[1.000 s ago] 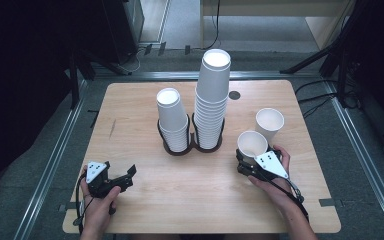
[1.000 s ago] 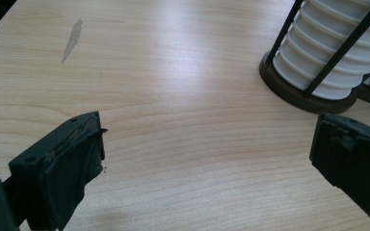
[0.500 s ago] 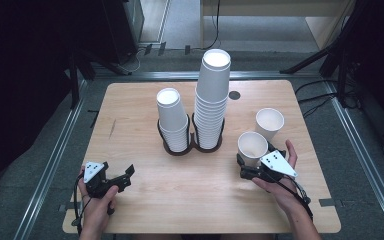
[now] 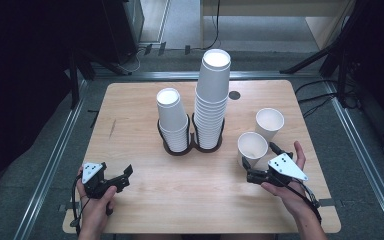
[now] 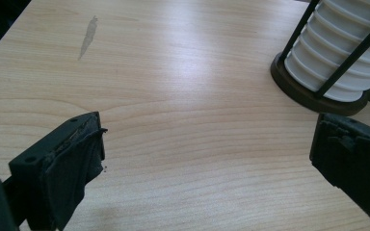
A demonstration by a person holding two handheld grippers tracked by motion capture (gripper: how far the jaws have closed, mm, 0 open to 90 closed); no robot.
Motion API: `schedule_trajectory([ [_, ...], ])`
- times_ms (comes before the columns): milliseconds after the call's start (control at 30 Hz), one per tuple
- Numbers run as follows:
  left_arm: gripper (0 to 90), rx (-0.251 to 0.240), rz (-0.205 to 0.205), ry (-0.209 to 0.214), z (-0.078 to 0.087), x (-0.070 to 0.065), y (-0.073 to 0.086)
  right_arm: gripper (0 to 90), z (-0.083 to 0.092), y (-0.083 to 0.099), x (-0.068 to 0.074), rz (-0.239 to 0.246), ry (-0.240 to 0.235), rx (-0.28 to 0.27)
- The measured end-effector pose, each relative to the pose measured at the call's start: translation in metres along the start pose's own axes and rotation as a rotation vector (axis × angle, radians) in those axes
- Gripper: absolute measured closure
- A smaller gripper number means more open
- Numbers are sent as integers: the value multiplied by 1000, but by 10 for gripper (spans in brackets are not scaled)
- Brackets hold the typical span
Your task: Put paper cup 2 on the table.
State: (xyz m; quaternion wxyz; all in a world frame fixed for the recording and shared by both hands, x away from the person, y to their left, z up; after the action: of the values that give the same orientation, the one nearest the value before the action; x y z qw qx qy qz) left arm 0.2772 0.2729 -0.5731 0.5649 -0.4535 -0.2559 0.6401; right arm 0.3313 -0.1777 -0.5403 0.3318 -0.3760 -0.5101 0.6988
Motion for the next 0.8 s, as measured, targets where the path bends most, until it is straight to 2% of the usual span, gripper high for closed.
schedule_trajectory([
  [133,0,-2,2,0,1,-1,0,0,6,2,-4,1,0,0],
  [300,0,-3,-2,4,3,-2,0,0,14,1,-12,-27,6,-11],
  [500,0,-2,3,-1,2,-1,1,0,28,-1,-21,-35,22,-27],
  [633,0,-2,3,-6,3,0,2,0,38,5,-30,-41,45,-20],
  [733,0,4,-10,-9,5,-1,6,0,44,10,-40,-47,75,-15],
  [800,0,-6,-4,-9,8,-2,7,0,48,13,-46,-53,100,-12],
])
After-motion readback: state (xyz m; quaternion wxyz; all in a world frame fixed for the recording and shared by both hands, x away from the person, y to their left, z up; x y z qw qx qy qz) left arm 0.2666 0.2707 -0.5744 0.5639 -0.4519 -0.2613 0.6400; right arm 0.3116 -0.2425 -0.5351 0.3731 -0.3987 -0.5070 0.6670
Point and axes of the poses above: each handheld gripper's, and its own axes: z roughly backward along the jaws, y roughly out of its underside, x roughly to its left, the point moved 7 cm from there along -z, roughly forward along the jaws, and after that the axes turned 6 degrees about z, right-handed, at the moved point
